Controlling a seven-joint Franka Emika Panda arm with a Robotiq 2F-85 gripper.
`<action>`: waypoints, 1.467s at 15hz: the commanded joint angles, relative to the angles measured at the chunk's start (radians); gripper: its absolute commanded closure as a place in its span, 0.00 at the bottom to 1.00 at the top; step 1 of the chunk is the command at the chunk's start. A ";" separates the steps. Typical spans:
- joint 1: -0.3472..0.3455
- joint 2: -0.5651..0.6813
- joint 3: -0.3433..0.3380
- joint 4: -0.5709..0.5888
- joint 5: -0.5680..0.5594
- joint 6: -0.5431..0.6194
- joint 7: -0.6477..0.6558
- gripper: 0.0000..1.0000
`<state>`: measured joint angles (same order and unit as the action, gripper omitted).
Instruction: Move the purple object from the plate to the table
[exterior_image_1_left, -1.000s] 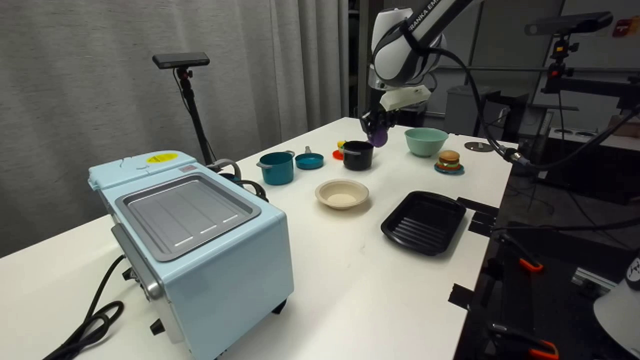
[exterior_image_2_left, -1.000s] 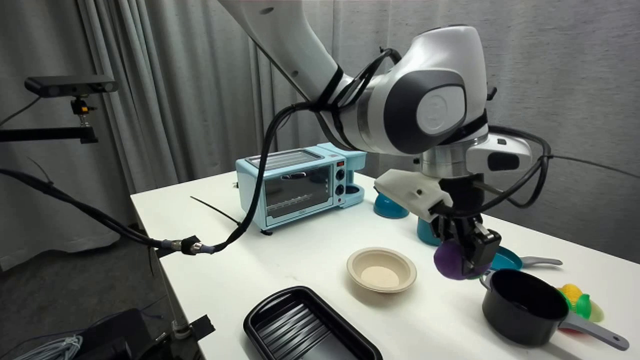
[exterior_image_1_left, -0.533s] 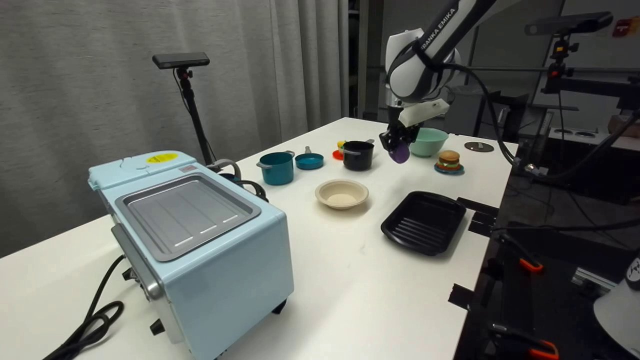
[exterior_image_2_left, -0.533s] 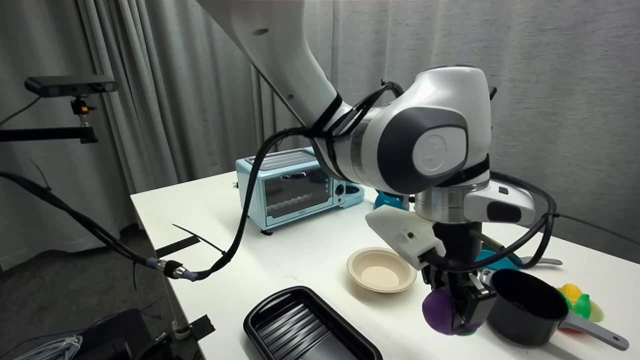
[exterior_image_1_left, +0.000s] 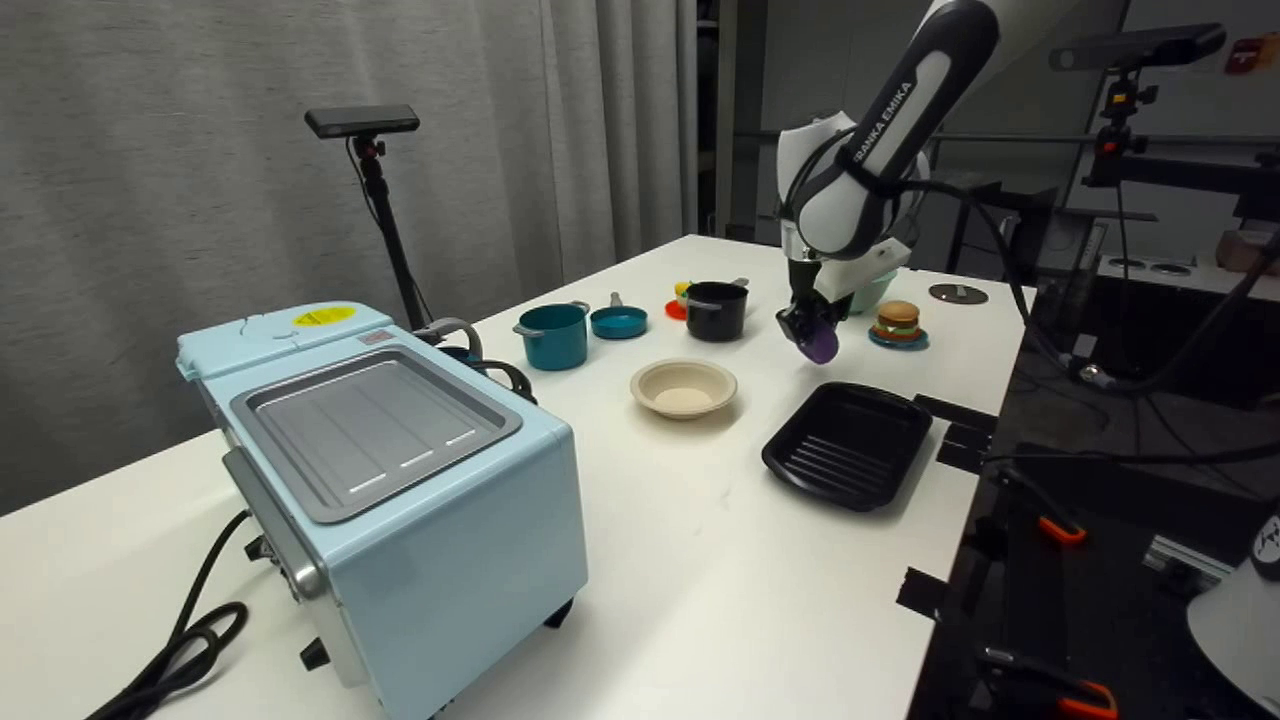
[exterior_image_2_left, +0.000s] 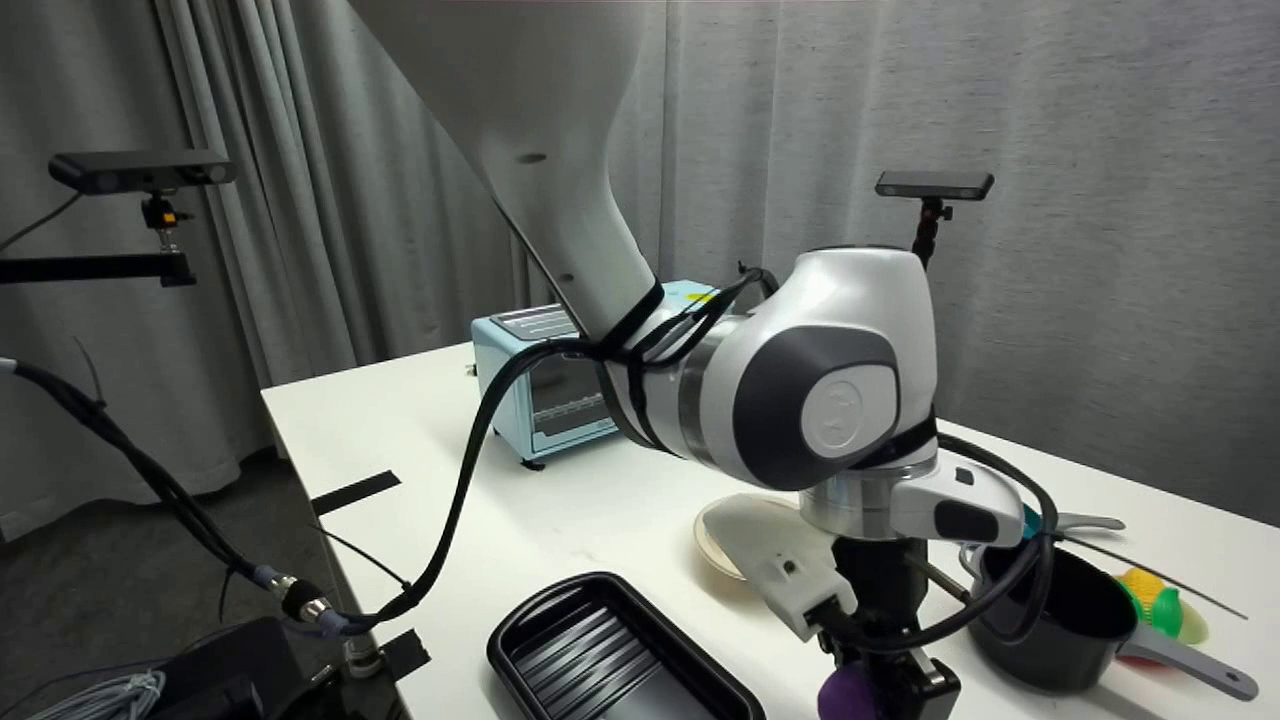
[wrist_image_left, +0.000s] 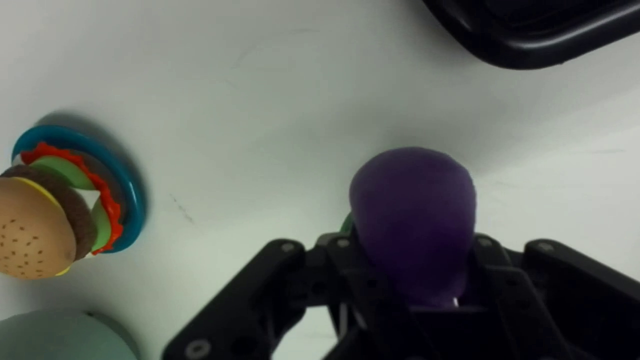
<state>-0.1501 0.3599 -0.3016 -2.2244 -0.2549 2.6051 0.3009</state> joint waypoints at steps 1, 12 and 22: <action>0.037 0.060 -0.037 0.012 -0.039 0.050 0.053 0.93; 0.097 0.088 -0.066 0.023 -0.035 0.051 0.079 0.24; 0.100 0.040 -0.059 0.067 -0.025 0.045 0.057 0.00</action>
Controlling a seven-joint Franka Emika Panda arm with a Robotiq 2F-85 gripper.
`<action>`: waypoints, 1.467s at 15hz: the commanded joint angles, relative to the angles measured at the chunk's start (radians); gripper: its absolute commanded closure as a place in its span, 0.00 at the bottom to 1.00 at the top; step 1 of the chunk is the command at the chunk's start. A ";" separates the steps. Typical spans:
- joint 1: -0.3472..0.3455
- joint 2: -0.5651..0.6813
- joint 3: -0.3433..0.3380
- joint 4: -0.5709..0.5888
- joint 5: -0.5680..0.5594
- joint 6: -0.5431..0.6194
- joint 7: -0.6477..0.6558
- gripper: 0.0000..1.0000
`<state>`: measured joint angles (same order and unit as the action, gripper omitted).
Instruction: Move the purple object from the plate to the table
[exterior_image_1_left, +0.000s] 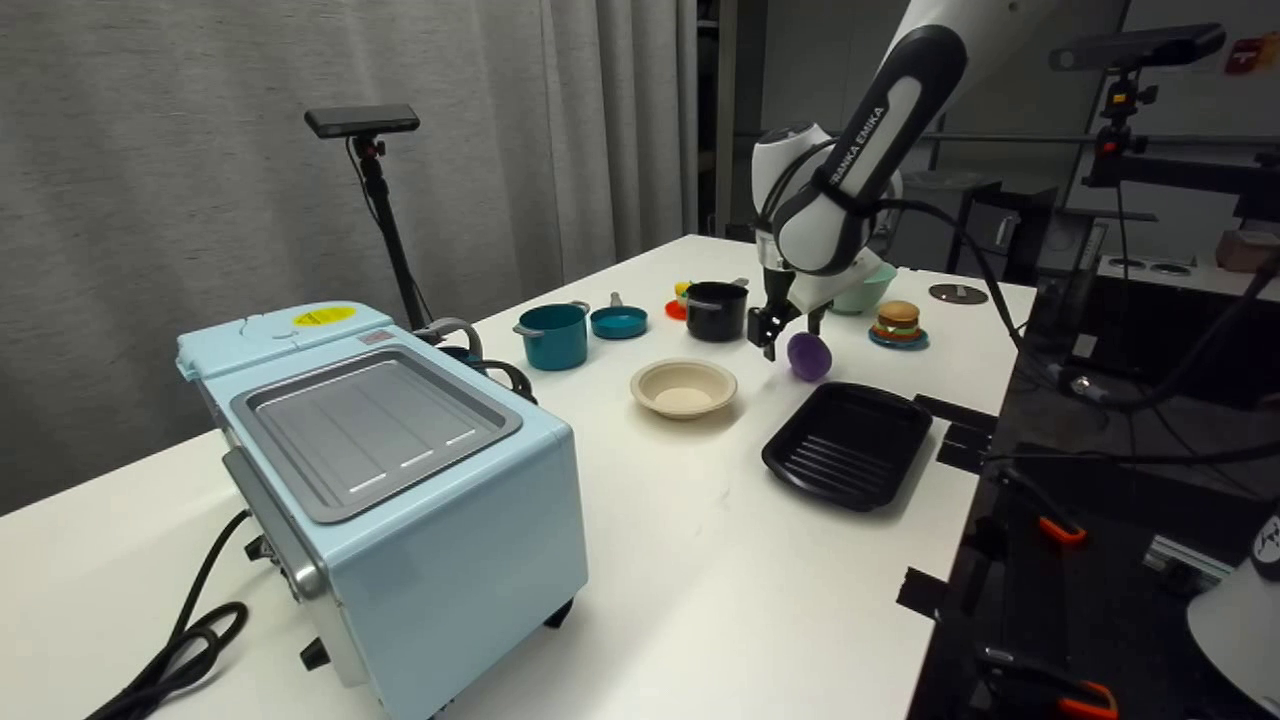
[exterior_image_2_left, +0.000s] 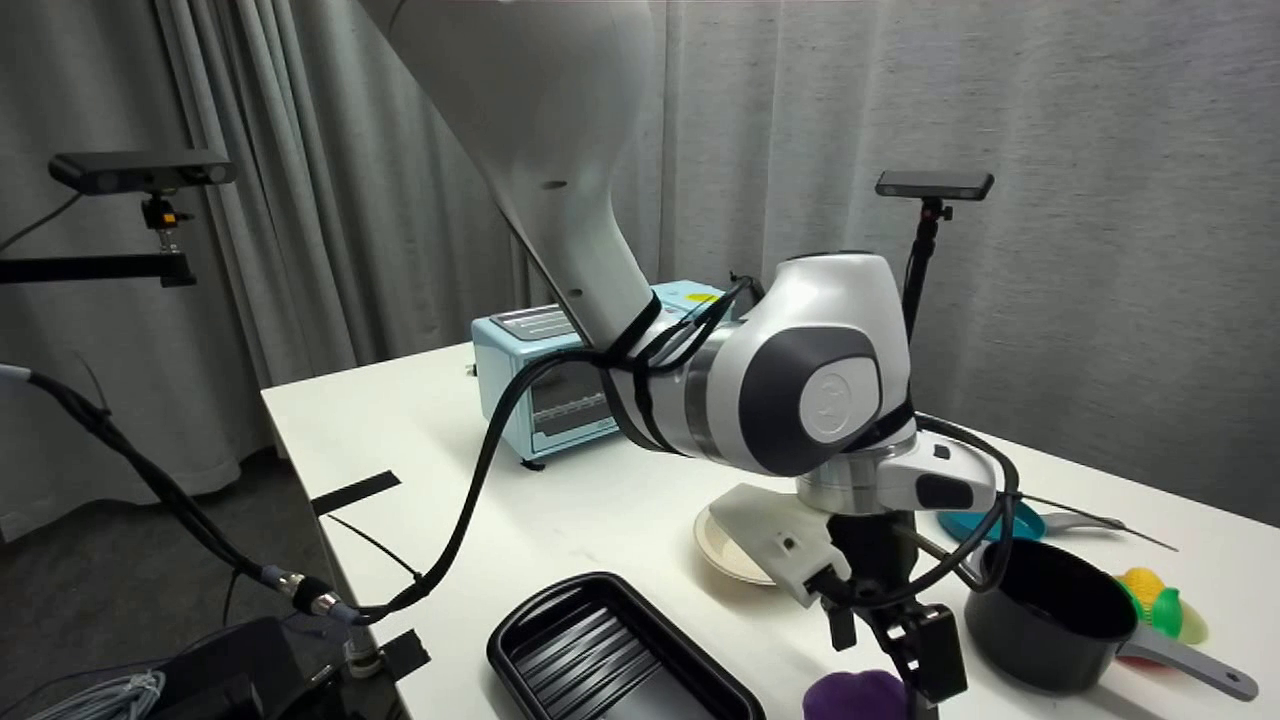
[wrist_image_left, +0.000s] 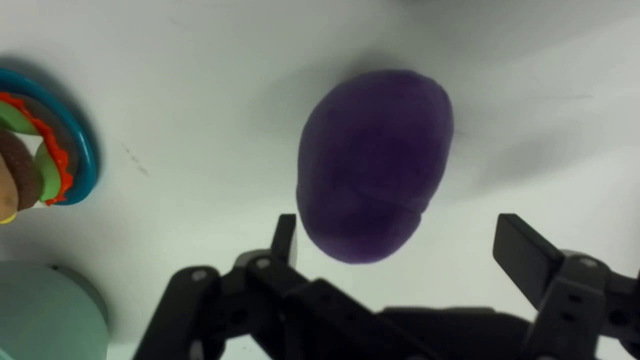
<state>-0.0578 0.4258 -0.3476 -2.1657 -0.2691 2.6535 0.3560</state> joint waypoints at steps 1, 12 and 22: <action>0.004 -0.036 -0.011 0.012 -0.007 -0.010 -0.002 0.00; -0.015 -0.155 0.004 0.013 -0.007 -0.010 -0.012 0.00; -0.020 -0.141 0.010 0.024 -0.003 -0.003 -0.001 0.00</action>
